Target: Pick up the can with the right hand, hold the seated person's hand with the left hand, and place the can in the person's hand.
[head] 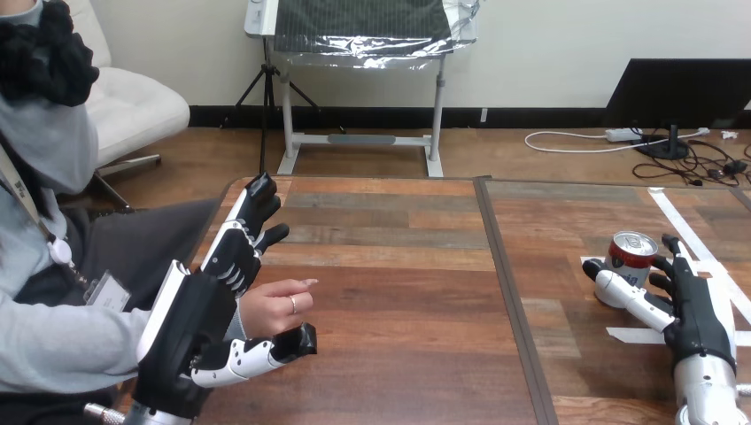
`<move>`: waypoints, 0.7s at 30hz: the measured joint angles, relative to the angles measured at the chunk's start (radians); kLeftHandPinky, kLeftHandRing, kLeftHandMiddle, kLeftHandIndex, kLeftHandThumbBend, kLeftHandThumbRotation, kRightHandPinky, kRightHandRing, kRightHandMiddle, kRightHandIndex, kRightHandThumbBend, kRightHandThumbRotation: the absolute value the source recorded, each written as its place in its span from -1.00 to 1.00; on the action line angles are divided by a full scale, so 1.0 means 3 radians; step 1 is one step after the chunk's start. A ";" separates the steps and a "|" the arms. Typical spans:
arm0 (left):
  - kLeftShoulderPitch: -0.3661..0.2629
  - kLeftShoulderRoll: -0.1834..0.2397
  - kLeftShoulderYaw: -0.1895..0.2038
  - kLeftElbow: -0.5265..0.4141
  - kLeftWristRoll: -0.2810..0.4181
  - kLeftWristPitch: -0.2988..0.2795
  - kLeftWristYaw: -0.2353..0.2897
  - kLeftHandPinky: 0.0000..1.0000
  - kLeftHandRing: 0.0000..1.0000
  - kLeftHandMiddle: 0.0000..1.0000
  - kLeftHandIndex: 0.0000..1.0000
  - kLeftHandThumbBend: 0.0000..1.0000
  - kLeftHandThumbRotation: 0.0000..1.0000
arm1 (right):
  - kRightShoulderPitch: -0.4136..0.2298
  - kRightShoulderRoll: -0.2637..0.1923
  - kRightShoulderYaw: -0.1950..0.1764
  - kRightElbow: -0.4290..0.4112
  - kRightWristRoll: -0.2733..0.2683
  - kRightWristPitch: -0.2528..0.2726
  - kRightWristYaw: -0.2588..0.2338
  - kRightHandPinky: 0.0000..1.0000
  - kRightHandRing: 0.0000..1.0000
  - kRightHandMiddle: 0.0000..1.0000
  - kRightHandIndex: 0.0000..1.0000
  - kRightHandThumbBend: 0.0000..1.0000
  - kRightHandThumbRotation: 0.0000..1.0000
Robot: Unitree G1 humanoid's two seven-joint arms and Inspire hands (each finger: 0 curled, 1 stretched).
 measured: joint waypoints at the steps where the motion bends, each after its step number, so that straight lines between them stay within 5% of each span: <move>1: 0.0004 0.0000 0.0000 0.0000 -0.0008 0.0001 -0.0006 0.80 0.94 1.00 0.94 1.00 -0.06 | 0.0001 0.0000 0.0000 0.0004 0.0001 0.0001 0.0000 0.69 0.80 0.83 0.95 1.00 0.02; 21: 0.0032 0.0006 0.0003 -0.0012 -0.0158 0.0042 -0.0171 0.77 0.92 0.99 0.93 1.00 -0.07 | 0.0001 0.0023 -0.0018 0.0010 0.0033 0.0010 0.0044 0.69 0.83 0.85 0.95 1.00 0.02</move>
